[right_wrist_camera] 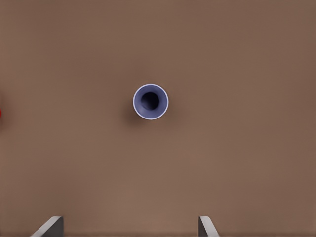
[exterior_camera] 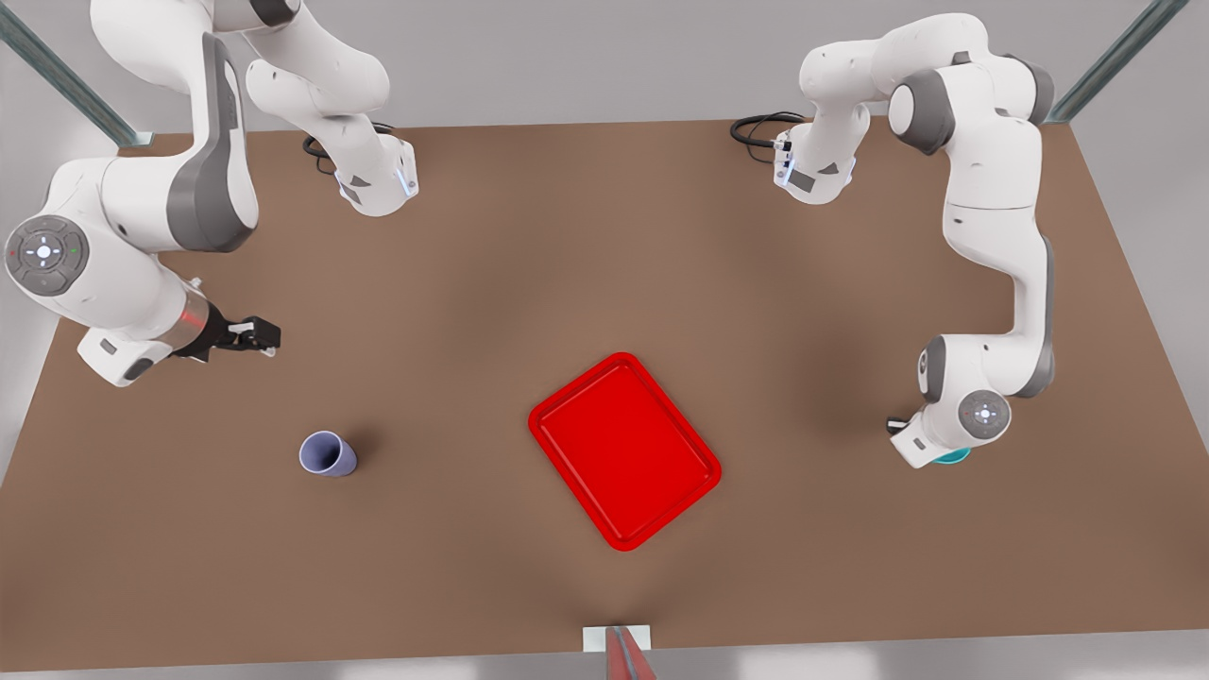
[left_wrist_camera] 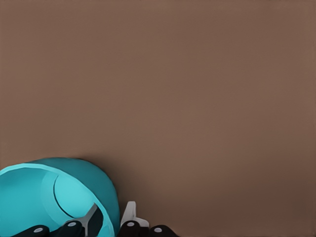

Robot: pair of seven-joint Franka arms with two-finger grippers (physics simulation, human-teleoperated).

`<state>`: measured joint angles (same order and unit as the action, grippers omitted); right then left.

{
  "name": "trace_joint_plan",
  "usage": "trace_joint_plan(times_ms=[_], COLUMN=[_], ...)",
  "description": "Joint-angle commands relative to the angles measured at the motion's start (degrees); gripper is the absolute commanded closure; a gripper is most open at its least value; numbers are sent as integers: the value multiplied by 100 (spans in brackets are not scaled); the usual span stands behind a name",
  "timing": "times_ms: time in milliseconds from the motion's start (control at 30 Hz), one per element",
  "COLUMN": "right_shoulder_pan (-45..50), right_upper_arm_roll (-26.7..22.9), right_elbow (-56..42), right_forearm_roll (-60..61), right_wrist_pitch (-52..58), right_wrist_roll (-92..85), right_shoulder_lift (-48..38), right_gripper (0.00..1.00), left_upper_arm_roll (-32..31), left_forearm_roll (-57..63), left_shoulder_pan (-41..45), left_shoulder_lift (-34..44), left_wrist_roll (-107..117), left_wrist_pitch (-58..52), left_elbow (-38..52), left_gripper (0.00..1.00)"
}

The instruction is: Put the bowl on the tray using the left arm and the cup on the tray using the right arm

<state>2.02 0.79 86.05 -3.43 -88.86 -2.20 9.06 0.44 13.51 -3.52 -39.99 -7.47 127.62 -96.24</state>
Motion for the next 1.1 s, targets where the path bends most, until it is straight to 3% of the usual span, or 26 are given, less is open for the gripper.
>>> trace_joint_plan(times_ms=[0,867,1067], right_shoulder_pan=[0,0,-8], right_upper_arm_roll=[1,1,1], right_elbow=[0,0,0], right_forearm_roll=[0,0,0], right_wrist_pitch=[0,0,0], right_wrist_roll=[0,0,0], right_shoulder_lift=[0,26,43], right_gripper=[0,0,0], left_upper_arm_roll=[0,0,-26], left_forearm_roll=[3,-6,-15], left_shoulder_pan=[0,88,413], left_shoulder_lift=[0,44,1037], left_wrist_roll=[0,44,-35], left_wrist_pitch=[0,-202,-940], left_elbow=[0,26,44], left_gripper=[67,74,74])
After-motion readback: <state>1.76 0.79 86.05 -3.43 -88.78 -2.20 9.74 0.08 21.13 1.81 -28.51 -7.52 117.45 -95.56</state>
